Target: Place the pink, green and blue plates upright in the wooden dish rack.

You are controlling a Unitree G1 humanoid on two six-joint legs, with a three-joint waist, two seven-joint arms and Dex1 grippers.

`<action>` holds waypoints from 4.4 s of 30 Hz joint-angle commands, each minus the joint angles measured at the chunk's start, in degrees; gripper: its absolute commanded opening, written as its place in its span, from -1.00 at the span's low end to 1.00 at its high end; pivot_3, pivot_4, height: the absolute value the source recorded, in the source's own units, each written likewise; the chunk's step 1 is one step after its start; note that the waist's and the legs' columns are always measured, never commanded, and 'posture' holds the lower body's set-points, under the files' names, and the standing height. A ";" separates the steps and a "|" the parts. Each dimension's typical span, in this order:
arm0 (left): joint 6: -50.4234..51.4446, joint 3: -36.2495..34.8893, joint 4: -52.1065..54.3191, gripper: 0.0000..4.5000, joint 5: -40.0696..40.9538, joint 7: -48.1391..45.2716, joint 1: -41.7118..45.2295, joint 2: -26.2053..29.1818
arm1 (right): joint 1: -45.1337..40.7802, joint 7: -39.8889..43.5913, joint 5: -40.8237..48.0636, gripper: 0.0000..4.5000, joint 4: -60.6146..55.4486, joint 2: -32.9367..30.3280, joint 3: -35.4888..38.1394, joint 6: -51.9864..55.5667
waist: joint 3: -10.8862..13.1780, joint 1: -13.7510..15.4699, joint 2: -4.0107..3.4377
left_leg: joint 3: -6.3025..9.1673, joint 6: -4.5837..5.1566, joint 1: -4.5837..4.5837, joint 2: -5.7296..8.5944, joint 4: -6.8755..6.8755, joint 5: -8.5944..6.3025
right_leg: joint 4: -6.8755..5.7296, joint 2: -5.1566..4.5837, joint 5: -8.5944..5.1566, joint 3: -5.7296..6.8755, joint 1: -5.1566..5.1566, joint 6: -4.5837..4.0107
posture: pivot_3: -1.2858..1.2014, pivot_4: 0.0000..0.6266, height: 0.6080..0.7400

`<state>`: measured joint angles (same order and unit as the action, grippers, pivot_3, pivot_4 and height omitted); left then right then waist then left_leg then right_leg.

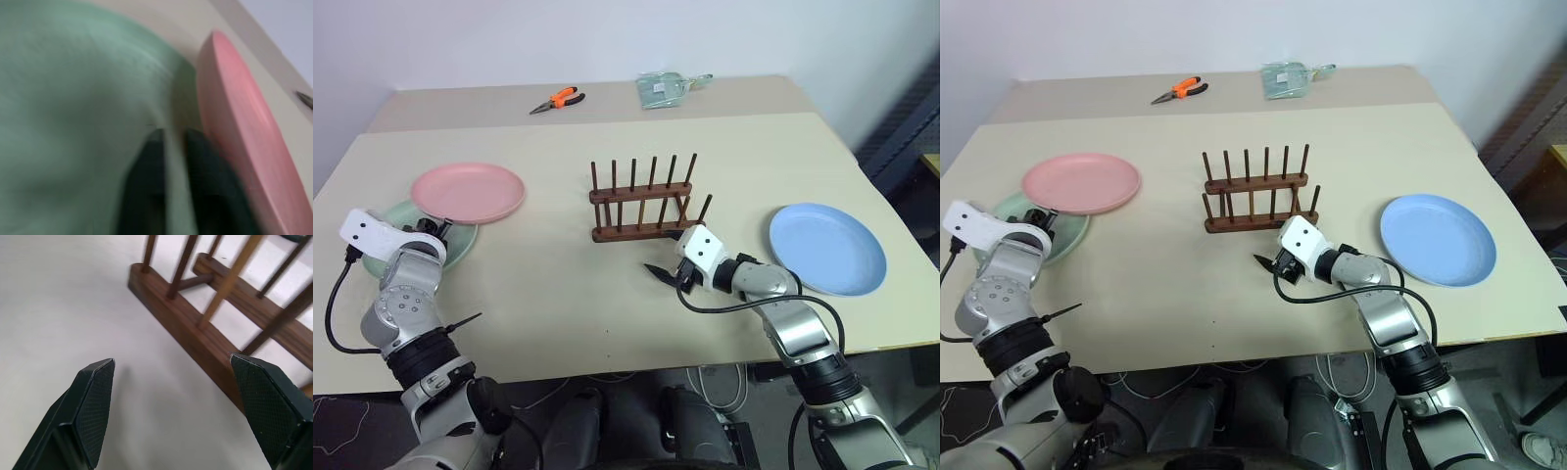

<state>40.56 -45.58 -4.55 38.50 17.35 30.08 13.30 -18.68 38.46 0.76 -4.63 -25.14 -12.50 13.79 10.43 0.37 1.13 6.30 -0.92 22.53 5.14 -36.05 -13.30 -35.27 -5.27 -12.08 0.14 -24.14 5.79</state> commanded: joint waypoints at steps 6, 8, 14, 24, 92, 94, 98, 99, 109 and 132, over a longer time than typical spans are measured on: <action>-1.17 1.99 0.29 -0.86 2.19 -2.45 0.64 1.73 | 1.71 -1.46 0.36 0.71 -4.36 -0.70 1.96 -0.71 | 0.00 0.04 0.00 | 0.01 -0.02 0.00 0.00 -0.01 0.01 | -0.01 0.00 0.01 -0.01 0.00 -0.01 | 0.03 -0.52 0.98; -1.76 2.27 0.55 -0.86 1.43 -1.75 -0.10 1.58 | 2.13 -1.61 0.31 0.71 -4.53 -0.76 1.88 -0.71 | 0.00 0.04 0.00 | 0.00 -0.02 0.00 -0.01 0.00 0.01 | -0.01 0.00 0.01 -0.01 0.00 -0.01 | 0.03 -0.52 0.98; -5.31 1.07 2.02 0.20 1.32 -0.18 -2.07 0.97 | 2.78 -1.45 0.30 0.71 -4.80 -0.99 1.61 -0.65 | 0.00 0.02 0.00 | 0.00 -0.03 0.00 -0.01 0.00 0.01 | -0.01 0.00 0.01 -0.02 -0.01 -0.01 | 0.03 -0.52 0.98; -9.48 6.77 9.47 0.99 4.74 -9.40 -3.58 0.93 | 2.45 -0.30 0.40 0.71 -4.20 -1.05 0.88 -0.78 | 0.01 0.38 0.03 | -0.01 -0.03 0.00 0.01 -0.03 0.01 | 0.02 -0.02 0.00 -0.02 0.06 -0.02 | 0.03 -0.52 0.98; 3.78 33.05 17.94 -1.00 -0.32 -7.34 13.71 -9.31 | -26.22 -18.26 -40.79 -0.99 9.77 -5.19 -10.91 -25.06 | 0.12 -0.11 0.17 | -0.06 -0.54 0.11 -0.01 0.03 0.33 | -0.02 0.05 0.03 -0.07 -0.17 -0.04 | 0.03 -0.52 0.98; 3.67 32.56 17.90 -0.87 0.15 -8.02 13.81 -9.68 | -25.92 -18.22 -41.03 -1.00 9.91 -5.03 -10.72 -25.18 | 0.14 -0.08 0.18 | -0.04 -0.54 0.12 -0.02 0.01 0.33 | -0.02 0.07 0.03 -0.07 -0.16 -0.04 | 0.03 -0.52 0.98; 0.90 30.13 18.54 -0.12 2.05 -8.87 14.73 -11.11 | -25.39 -18.46 -41.85 -1.00 9.78 -5.33 -10.30 -25.05 | 0.14 -0.05 0.20 | -0.05 -0.54 0.13 -0.01 0.00 0.33 | -0.01 0.07 0.03 -0.09 -0.16 -0.04 | 0.03 -0.52 0.98; -1.06 29.21 18.81 0.10 2.05 -9.16 15.34 -11.26 | -25.23 -18.66 -42.09 -1.00 9.75 -5.60 -10.08 -24.99 | 0.14 -0.07 0.20 | -0.05 -0.54 0.13 -0.01 0.00 0.33 | -0.01 0.07 0.03 -0.09 -0.16 -0.04 | 0.03 -0.52 0.98; -17.61 35.48 13.84 0.56 -19.55 -19.79 7.43 8.57 | -20.44 -10.58 -14.29 -1.00 1.21 -3.59 4.83 -19.03 | 0.15 -0.52 0.16 | -0.07 -0.57 0.10 -0.04 0.11 0.36 | 0.02 0.13 0.04 -0.12 -0.16 -0.06 | 0.03 -0.52 0.98; -14.09 48.23 31.31 0.56 -11.67 -55.95 -20.15 19.87 | -16.83 -12.33 57.73 -1.00 -8.11 6.76 29.45 29.11 | 0.35 -1.05 -0.20 | -0.09 -0.08 0.08 -0.11 0.28 0.08 | 0.04 0.03 0.08 -0.17 -0.28 -0.21 | 0.03 -0.52 0.98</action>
<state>26.17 2.12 24.56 26.71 -38.51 9.66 33.47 -34.54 26.50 55.90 -11.88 -18.94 15.07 43.10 10.79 -0.68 0.93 6.21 -1.00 22.60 5.03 -35.77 -13.21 -35.23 -5.24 -12.00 -0.03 -24.41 5.59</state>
